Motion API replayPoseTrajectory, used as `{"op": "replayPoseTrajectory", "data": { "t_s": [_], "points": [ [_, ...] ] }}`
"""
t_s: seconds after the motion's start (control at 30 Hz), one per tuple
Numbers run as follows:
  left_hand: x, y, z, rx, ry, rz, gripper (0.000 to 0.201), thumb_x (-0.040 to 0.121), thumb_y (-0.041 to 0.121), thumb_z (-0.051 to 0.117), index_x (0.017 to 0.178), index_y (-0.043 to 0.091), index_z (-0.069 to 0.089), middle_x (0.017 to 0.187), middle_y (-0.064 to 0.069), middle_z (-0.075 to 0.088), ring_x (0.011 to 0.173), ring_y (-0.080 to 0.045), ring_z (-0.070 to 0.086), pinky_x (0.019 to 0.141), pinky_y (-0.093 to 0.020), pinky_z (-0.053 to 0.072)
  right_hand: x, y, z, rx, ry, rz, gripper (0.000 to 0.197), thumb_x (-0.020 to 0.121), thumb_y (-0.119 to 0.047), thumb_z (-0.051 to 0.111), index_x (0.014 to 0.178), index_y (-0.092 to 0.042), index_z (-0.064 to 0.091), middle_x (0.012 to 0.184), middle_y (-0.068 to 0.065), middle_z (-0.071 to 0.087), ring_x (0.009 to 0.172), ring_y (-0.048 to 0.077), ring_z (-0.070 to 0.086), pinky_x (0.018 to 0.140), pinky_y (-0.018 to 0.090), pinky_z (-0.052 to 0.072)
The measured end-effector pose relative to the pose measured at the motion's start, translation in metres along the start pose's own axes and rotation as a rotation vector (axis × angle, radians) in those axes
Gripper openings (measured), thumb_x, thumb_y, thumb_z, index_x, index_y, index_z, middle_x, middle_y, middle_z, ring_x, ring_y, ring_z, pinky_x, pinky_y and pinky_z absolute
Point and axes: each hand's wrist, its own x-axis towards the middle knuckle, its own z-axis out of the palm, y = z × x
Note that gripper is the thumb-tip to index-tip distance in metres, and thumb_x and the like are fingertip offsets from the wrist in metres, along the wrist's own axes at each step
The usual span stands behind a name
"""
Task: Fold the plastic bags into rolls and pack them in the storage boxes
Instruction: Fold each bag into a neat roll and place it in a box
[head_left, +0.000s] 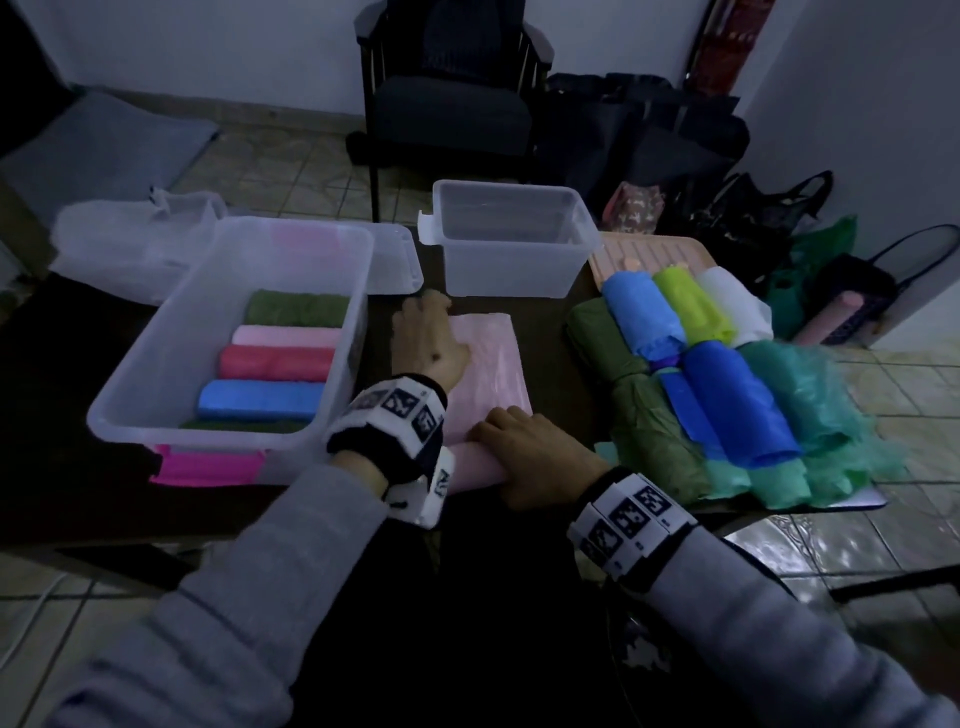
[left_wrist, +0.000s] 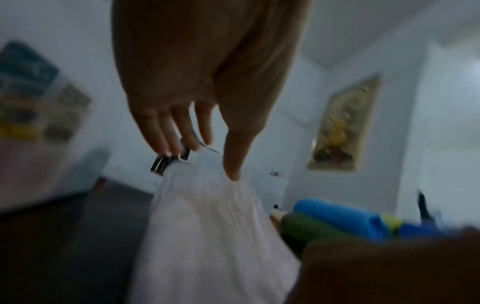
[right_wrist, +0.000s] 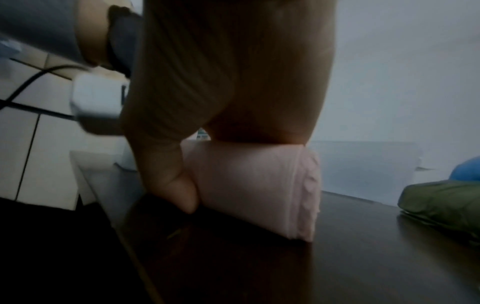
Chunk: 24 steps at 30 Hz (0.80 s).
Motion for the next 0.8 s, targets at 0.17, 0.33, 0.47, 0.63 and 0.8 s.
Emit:
{"op": "replayPoseTrajectory", "data": {
  "t_s": [0.17, 0.33, 0.47, 0.63, 0.8],
  "points": [
    [-0.008, -0.013, 0.021, 0.395, -0.564, 0.225, 0.048, 0.098, 0.023, 0.045, 0.144, 0.014, 0.033, 0.149, -0.01, 0.032, 0.136, -0.024, 0.032, 0.111, -0.034, 0.025, 0.002, -0.004, -0.002, 0.011, -0.031, 0.03, 0.064, 0.077, -0.031, 0.066, 0.133, -0.017, 0.039, 0.127, 0.007, 0.044, 0.116, 0.025, 0.042, 0.095, 0.037, 0.034],
    [0.0, -0.035, 0.031, 0.484, -0.714, 0.255, 0.063, 0.099, 0.038, 0.037, 0.151, 0.026, 0.004, 0.158, -0.01, -0.009, 0.146, -0.026, -0.008, 0.117, -0.042, 0.001, 0.001, -0.005, -0.005, 0.076, -0.073, -0.021, 0.065, 0.076, -0.027, 0.069, 0.133, -0.019, 0.039, 0.137, 0.007, 0.039, 0.119, 0.024, 0.042, 0.097, 0.039, 0.035],
    [0.001, -0.035, 0.031, 0.494, -0.737, 0.271, 0.065, 0.098, 0.042, 0.036, 0.151, 0.027, 0.001, 0.158, -0.008, -0.014, 0.145, -0.025, -0.014, 0.117, -0.042, 0.0, -0.003, -0.008, -0.009, 0.211, -0.073, -0.065, 0.06, 0.078, -0.021, 0.069, 0.132, -0.022, 0.041, 0.134, 0.004, 0.048, 0.121, 0.02, 0.045, 0.1, 0.034, 0.033],
    [0.002, -0.037, 0.034, 0.513, -0.73, 0.281, 0.065, 0.098, 0.043, 0.036, 0.151, 0.028, 0.001, 0.158, -0.008, -0.014, 0.145, -0.024, -0.013, 0.117, -0.043, 0.0, -0.005, -0.01, -0.008, 0.253, -0.049, -0.094, 0.054, 0.081, -0.02, 0.068, 0.13, -0.023, 0.045, 0.133, 0.001, 0.049, 0.121, 0.016, 0.043, 0.102, 0.033, 0.03],
    [0.001, -0.04, 0.034, 0.502, -0.715, 0.292, 0.065, 0.098, 0.043, 0.036, 0.151, 0.027, 0.001, 0.158, -0.01, -0.012, 0.145, -0.025, -0.012, 0.117, -0.041, 0.0, -0.007, -0.008, -0.001, 0.32, -0.068, -0.067, 0.053, 0.078, -0.02, 0.069, 0.128, -0.021, 0.048, 0.127, 0.004, 0.053, 0.117, 0.021, 0.048, 0.102, 0.039, 0.037]
  ]
}}
